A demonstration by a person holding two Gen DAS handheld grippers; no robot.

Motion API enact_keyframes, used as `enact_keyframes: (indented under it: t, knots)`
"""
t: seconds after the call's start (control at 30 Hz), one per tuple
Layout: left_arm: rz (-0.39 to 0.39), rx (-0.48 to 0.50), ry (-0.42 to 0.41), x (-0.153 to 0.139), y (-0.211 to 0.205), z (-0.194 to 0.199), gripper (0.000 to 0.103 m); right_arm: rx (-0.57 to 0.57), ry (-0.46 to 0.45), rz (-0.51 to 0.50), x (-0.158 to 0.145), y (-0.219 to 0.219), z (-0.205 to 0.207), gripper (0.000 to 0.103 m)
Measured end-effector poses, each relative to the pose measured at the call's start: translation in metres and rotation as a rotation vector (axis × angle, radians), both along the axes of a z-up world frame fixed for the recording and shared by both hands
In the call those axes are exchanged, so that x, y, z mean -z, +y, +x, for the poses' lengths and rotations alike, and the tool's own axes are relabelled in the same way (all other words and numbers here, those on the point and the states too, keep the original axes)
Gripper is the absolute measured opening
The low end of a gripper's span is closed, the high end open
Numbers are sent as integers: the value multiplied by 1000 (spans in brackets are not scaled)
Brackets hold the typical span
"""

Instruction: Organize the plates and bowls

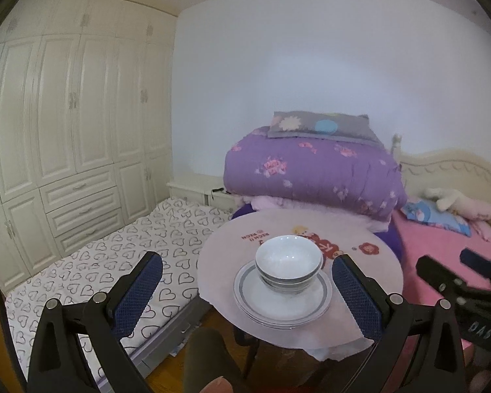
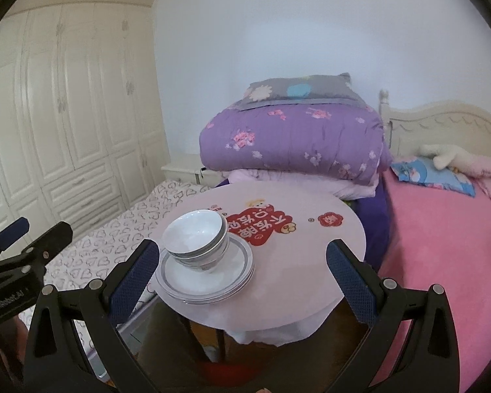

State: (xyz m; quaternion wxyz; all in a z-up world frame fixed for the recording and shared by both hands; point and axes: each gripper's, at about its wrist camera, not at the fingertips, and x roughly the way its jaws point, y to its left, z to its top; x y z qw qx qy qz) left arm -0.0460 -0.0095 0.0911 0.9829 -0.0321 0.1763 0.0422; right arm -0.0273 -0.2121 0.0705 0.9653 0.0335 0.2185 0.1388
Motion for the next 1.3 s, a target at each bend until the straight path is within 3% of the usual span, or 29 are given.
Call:
enact_keyframes:
  t: [0.47, 0.67, 1.3]
  knots:
    - [3, 7, -52, -2, -5, -55, 102, 36, -78, -34, -6, 4, -23, 103]
    - [32, -14, -55, 0, -13, -50, 102, 30, -75, -35, -5, 4, -24, 103]
    - [8, -1, -44, -11, -10, -32, 102, 12, -59, -42, -1, 8, -24, 103]
